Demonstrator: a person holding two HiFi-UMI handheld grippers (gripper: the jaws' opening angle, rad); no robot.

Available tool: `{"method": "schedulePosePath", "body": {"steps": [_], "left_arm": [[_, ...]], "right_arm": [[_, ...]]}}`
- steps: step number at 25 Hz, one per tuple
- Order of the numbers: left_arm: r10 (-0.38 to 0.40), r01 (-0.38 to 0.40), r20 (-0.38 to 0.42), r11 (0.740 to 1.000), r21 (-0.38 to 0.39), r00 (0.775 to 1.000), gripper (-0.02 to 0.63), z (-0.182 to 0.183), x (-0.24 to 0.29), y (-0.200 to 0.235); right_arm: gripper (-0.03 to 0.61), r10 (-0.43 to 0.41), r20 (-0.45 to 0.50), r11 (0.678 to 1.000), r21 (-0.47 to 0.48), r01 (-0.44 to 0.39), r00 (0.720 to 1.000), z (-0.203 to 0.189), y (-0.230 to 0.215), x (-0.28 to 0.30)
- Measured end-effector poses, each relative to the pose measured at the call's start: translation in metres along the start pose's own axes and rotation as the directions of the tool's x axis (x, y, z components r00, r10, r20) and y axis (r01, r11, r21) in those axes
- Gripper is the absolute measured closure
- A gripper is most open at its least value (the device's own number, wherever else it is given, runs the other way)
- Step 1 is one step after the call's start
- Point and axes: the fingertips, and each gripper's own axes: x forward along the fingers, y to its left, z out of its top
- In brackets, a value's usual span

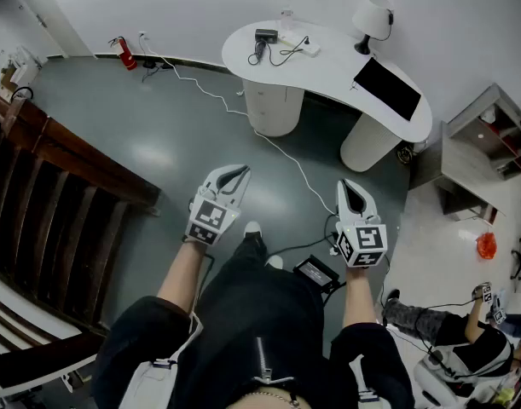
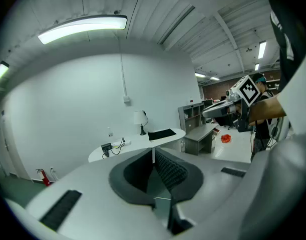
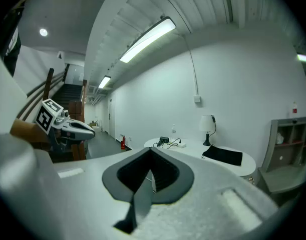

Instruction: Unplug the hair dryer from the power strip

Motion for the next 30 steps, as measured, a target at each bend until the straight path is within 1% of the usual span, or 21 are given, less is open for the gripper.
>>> {"method": "schedulePosePath", "body": {"steps": [3,6,10,17,22,30], "left_arm": [[-0.014,0.014,-0.008,1.0,0.008,1.0,0.591,-0.001,0.001,-0.002],[-0.02,0.02,-0.014,1.0,0.005,1.0,0.591,-0.005,0.002,-0.002],[-0.02,0.02,-0.015,1.0,0.001,1.0,0.591,-0.005,0.007,-0.004],[-0.02,0.02,-0.019,1.0,0.005,1.0,0.591,-0.003,0.012,-0.007],[-0.024,0.024,-0.028,1.0,0.006,0.999,0.591,-0.004,0.013,-0.009],[-0.03,0.03,-0.032,1.0,-0.001,0.999,0.591,-0.007,0.022,-0.01]], "right_arm": [[0.575,0.009,0.023,1.0,0.03,-0.01,1.0,0.002,0.001,0.001],[0.574,0.007,0.036,1.0,0.022,-0.007,0.999,0.003,0.004,0.001],[0.574,0.007,0.009,1.0,0.006,-0.007,1.0,-0.004,0.0,0.004],[0.574,0.012,0.003,1.0,0.02,-0.012,1.0,-0.002,-0.004,0.007],[0.574,0.031,-0.007,0.999,0.039,-0.031,0.999,-0.006,0.0,0.01],[0.574,0.044,-0.036,0.998,0.04,-0.043,0.998,-0.014,0.004,0.017]]}}
